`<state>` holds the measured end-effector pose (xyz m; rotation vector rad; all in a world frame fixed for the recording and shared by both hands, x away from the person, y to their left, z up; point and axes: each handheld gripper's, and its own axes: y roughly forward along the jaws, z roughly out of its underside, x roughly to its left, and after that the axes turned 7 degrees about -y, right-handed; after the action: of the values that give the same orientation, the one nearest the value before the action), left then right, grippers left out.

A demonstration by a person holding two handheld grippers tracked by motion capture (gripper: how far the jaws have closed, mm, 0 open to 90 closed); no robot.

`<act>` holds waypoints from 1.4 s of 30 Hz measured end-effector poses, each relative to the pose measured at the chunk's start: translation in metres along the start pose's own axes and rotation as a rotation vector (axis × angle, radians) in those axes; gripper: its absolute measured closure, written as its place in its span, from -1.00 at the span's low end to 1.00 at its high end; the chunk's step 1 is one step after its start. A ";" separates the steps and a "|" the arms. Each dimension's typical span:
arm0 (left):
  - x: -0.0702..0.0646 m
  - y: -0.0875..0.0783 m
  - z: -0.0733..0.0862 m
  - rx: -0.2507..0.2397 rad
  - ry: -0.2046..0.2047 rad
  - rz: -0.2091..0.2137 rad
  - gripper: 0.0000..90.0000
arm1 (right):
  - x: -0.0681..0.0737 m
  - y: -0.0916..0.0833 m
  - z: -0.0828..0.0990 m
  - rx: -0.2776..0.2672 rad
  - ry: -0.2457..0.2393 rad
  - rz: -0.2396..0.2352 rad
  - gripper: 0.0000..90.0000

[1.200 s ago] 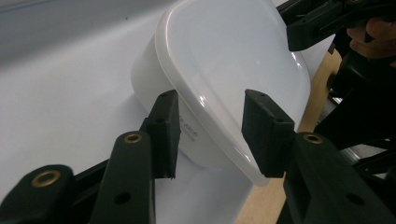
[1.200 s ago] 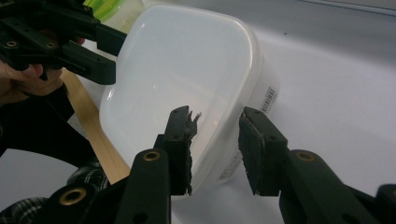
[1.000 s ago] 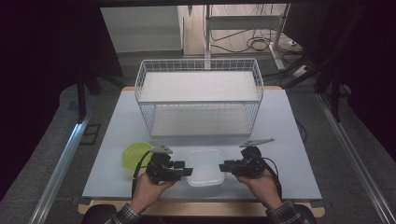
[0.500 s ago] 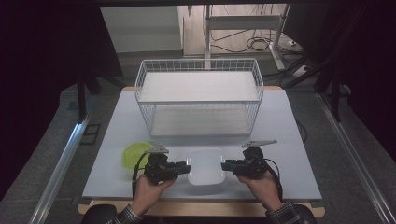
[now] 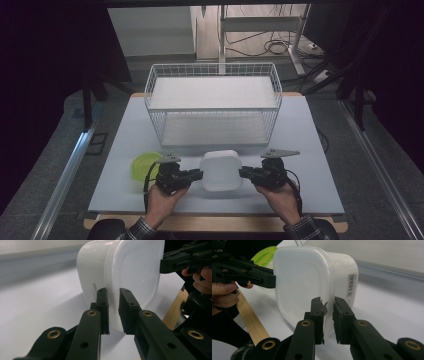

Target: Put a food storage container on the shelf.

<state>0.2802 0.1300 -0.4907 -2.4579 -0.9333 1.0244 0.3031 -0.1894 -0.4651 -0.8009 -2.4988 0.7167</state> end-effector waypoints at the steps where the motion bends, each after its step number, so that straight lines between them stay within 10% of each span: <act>1: -0.001 -0.001 -0.001 -0.003 0.007 -0.002 0.76 | 0.000 -0.001 -0.001 -0.005 -0.002 -0.002 0.76; 42: -0.025 -0.059 -0.099 -0.191 0.138 -0.085 0.75 | 0.004 -0.025 -0.107 -0.177 -0.130 -0.033 0.78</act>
<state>0.3115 0.1528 -0.3792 -2.5782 -1.1253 0.7583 0.3455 -0.1681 -0.3663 -0.7937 -2.7157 0.5587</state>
